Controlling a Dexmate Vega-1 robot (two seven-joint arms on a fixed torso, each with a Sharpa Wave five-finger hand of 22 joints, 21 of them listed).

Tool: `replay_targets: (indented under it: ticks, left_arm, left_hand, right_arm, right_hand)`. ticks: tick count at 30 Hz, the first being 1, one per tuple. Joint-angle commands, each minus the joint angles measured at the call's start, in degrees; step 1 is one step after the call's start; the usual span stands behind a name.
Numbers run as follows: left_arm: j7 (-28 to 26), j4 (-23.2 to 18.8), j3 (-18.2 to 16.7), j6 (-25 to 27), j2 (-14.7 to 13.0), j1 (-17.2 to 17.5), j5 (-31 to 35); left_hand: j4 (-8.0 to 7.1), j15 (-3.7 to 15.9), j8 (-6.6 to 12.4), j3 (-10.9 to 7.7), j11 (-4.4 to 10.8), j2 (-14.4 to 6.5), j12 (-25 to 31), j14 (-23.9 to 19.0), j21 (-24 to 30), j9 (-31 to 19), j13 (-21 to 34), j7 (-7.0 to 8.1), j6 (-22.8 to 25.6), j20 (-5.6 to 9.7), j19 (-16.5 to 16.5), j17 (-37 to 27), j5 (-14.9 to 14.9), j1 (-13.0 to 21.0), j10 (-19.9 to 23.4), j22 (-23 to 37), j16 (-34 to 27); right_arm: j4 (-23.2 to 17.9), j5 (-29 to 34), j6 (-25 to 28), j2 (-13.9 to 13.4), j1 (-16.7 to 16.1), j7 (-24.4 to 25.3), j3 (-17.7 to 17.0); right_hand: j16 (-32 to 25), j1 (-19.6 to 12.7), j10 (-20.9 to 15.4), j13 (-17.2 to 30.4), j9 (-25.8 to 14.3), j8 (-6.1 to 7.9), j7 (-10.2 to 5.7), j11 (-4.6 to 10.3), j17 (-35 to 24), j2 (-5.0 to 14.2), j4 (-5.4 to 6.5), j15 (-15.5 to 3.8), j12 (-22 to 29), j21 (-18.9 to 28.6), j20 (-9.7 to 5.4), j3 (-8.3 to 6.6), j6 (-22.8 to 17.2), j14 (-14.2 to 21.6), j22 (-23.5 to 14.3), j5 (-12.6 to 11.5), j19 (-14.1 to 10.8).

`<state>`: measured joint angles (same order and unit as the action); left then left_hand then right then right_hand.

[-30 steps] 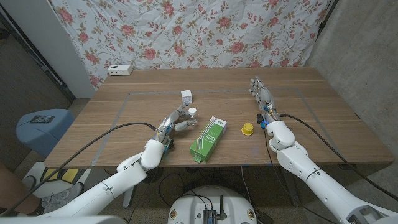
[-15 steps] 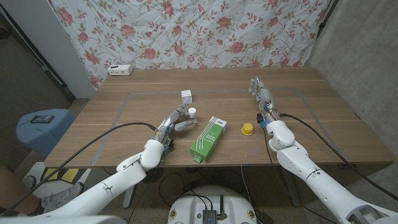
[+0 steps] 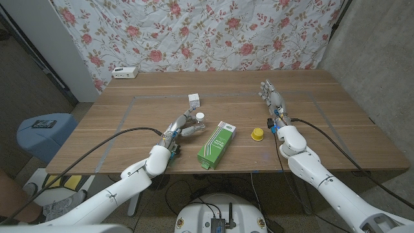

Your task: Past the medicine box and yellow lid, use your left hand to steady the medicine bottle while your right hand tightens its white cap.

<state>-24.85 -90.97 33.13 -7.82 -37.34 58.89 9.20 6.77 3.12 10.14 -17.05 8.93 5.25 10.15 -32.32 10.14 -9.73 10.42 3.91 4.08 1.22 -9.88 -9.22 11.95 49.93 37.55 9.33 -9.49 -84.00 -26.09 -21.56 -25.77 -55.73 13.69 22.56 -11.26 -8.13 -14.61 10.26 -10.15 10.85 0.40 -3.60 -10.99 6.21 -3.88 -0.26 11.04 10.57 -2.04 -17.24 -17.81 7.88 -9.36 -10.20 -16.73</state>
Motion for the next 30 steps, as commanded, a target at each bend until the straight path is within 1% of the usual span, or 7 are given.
replay_targets:
  ticks: [1,5,9,19,23,24,30]
  left_arm:
    - [0.4,-0.9,-0.5,0.3,-0.4,0.6,-0.6]
    - [0.3,-1.8,-1.0,0.6,-0.5,1.2,-1.5]
    - [0.4,-2.1,-1.4,0.1,-0.7,1.6,-2.1]
    - [2.9,-2.9,-2.0,-0.6,-1.2,2.1,-4.9]
    - [4.7,-3.3,-2.6,-1.4,-1.5,2.6,-7.4]
    - [5.1,-3.2,-2.7,-2.0,-1.5,2.8,-8.0]
    - [6.1,-3.3,-3.2,-3.6,-1.6,3.4,-9.7]
  left_hand:
    - [-0.33,5.0,0.04,1.08,-0.7,0.0,-0.2,3.7,0.0,-0.2,0.1,1.22,-1.1,-0.86,1.4,-0.1,0.8,-1.2,-2.9,0.2,0.1]
    - [-0.76,2.6,0.23,2.39,-1.36,0.1,-0.1,9.1,-0.1,-0.2,0.1,1.78,-1.8,-2.86,4.4,-0.2,1.7,-2.7,-6.9,0.2,0.0]
    - [-0.91,2.22,0.1,2.94,-1.48,0.1,0.0,11.1,-0.1,-0.2,0.0,2.67,-2.5,-3.44,5.3,-0.2,2.2,-3.3,-8.7,0.2,0.0]
    - [-1.78,0.63,0.05,4.66,-2.86,-0.1,-0.2,16.1,0.0,-0.2,0.0,4.09,-3.8,-3.61,8.2,-0.2,3.2,-5.6,-15.0,0.3,0.0]
    - [-3.38,-0.88,0.01,6.65,-3.35,-0.6,-0.2,21.6,0.1,-0.2,0.0,4.94,-5.6,-3.46,11.3,-0.3,3.8,-9.2,-22.0,0.4,0.0]
    - [-3.87,-1.67,0.13,7.1,-4.56,-1.0,-0.3,23.0,0.1,-0.2,0.0,5.08,-5.6,-3.61,11.9,-0.3,3.9,-10.2,-24.2,0.4,0.0]
    - [-4.68,-1.94,0.33,7.99,-4.7,-1.9,-0.2,27.6,0.1,-0.2,-0.1,4.41,-4.9,-3.54,13.6,-0.3,4.3,-11.9,-29.1,0.4,0.1]
  right_arm:
    - [-0.1,0.0,0.0,0.0,-0.1,0.1,0.0]
    - [-0.1,0.1,0.1,0.1,-0.1,0.3,0.0]
    - [-0.2,0.3,0.3,0.1,0.0,0.3,0.1]
    - [0.0,0.6,0.7,0.0,0.4,0.3,0.5]
    - [-0.3,0.6,0.8,0.0,0.0,0.5,0.4]
    - [-0.5,0.6,0.7,-0.1,-0.1,0.5,0.4]
    - [-1.9,1.1,1.0,-0.4,-1.4,1.7,0.2]
  right_hand:
    - [0.1,0.1,0.2,0.2,-0.2,-0.05,-0.29,-0.1,-0.1,-0.03,0.12,0.51,-0.2,0.0,-0.85,-0.45,-0.1,-0.1,-0.2,-0.5,-0.2]
    - [0.1,0.1,0.2,0.2,-0.2,-0.06,-0.31,-0.32,-0.1,-0.04,0.11,0.6,-0.2,0.0,-0.63,-0.48,-0.1,-0.1,-0.2,-0.5,-0.1]
    - [0.1,0.2,0.4,0.2,-0.2,-0.09,-0.51,-0.24,-0.1,-0.05,0.11,0.75,-0.3,0.0,-0.13,-0.53,0.0,-0.2,-0.2,-0.5,0.1]
    - [0.2,0.4,0.8,0.2,-0.2,-0.16,-0.83,-0.29,-0.2,-0.23,0.11,1.7,-0.4,-0.2,0.4,-0.54,0.1,-0.6,-0.2,-0.5,0.7]
    - [0.3,0.9,1.0,0.2,-0.2,-0.26,-1.27,-0.59,-0.2,-0.55,0.24,2.22,-0.4,-0.2,0.85,-0.32,0.4,-0.9,-0.2,-0.4,1.0]
    - [0.3,1.0,1.0,0.2,-0.2,-0.28,-1.33,-0.55,-0.2,-0.62,0.27,2.25,-0.4,-0.2,0.92,-0.26,0.5,-1.0,-0.2,-0.4,1.0]
    - [0.4,1.6,1.8,0.2,-0.2,-0.48,-1.72,-0.7,-0.3,-1.03,0.48,2.26,-0.6,-0.2,0.63,0.08,1.1,-1.7,-0.2,-0.4,1.4]
